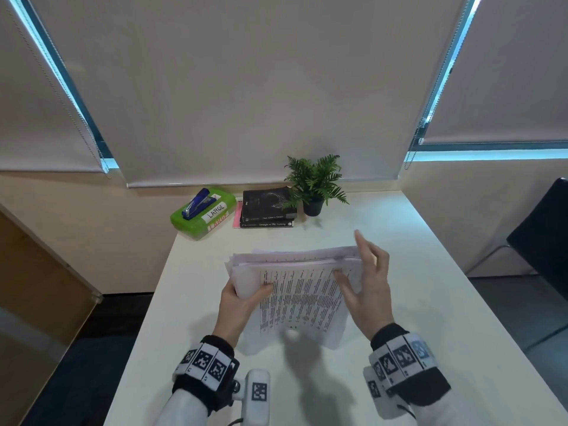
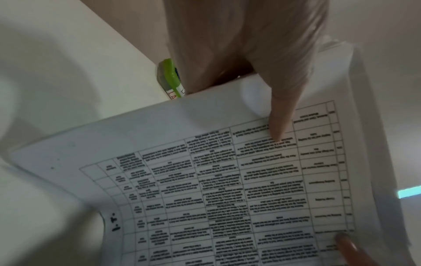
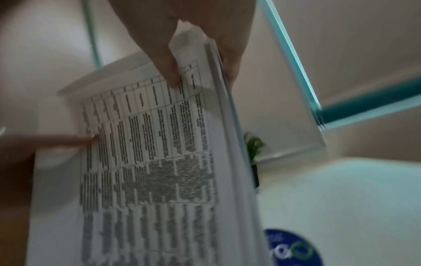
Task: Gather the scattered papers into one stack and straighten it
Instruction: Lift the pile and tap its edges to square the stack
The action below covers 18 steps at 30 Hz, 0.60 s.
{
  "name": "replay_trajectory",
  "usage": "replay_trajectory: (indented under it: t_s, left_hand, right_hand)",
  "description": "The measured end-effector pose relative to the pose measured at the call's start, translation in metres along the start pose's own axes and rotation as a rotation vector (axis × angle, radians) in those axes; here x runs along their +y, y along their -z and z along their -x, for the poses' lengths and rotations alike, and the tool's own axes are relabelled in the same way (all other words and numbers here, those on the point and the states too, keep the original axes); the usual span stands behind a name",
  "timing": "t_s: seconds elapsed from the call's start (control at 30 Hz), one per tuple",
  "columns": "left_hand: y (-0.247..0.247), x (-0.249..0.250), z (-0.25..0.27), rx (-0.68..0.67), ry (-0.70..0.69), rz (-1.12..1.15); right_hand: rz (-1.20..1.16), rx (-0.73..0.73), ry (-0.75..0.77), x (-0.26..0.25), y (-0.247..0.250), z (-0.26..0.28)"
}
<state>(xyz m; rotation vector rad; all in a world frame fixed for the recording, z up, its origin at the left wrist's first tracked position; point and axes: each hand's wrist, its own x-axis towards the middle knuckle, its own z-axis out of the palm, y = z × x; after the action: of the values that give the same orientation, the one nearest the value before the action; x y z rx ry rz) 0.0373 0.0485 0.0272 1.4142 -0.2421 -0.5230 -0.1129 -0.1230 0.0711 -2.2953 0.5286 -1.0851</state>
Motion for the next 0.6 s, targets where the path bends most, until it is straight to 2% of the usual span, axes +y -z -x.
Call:
replay_trajectory:
  t_s: [0.07,0.2,0.37,0.6]
  left_hand:
    - [0.0,-0.001,-0.003,0.01,0.0,-0.002]
    - [0.003,0.0,-0.006,-0.005,0.002,-0.01]
    - [0.002,0.001,-0.006,-0.018,0.0,-0.021]
    - [0.004,-0.003,0.0,-0.045,0.041,-0.055]
  right_hand:
    - [0.143,-0.056,0.13,0.0,0.0,-0.002]
    - [0.23,-0.073,0.202,0.002,-0.001,-0.006]
    - [0.218,-0.056,0.202,-0.001,-0.001,-0.009]
    - [0.177,-0.116,0.194,-0.001,-0.001,-0.01]
